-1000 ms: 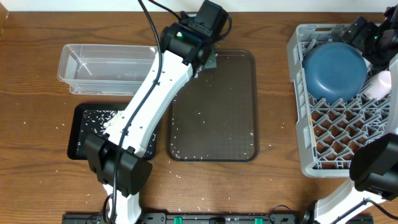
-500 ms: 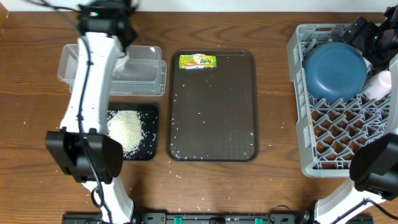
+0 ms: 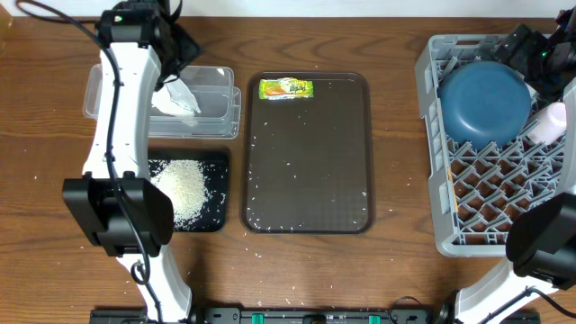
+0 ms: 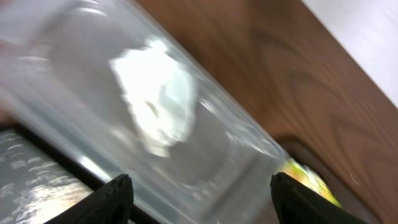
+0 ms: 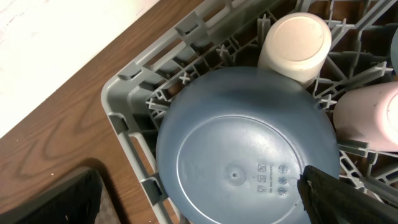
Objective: Sort waste into correct bins and load items into the dishwasher rack
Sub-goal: 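Carry the tissue left and drop it into the clear bin, then reach the left gripper back and grasp the yellow-green wrapper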
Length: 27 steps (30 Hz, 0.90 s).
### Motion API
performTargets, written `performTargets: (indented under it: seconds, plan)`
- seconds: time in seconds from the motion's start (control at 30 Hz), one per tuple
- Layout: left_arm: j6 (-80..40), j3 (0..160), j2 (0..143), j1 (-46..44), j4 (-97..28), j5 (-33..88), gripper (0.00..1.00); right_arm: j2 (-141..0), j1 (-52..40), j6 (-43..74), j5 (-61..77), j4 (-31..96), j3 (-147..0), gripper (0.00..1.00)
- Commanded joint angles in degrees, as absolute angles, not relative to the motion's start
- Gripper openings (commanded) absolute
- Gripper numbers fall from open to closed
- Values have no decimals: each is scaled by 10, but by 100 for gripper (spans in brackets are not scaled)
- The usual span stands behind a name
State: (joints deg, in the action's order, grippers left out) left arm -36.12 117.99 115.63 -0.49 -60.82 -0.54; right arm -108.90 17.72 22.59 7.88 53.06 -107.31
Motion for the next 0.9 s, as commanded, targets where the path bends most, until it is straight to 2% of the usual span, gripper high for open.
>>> performTargets:
  seconds: [0.0,0.23,0.37,0.63,0.87]
  plan:
    - [-262,1183,1157,-38,-598,111,74,-1078,180,231,75,531,-1082,99]
    - [-262,1182,1167,-131,-544,108,73,-1078,179,231,75,531,-1082,99]
    - [-262,1182,1192,-173,-486,42,73,-1078,179,231,75,531,-1082,99]
    - [-224,1182,1285,-199,-405,4,73,-1078,179,231,75,531,-1082,99]
    - [39,1182,1336,-199,-426,4,71,-1078,179,231,75,531,-1082,99]
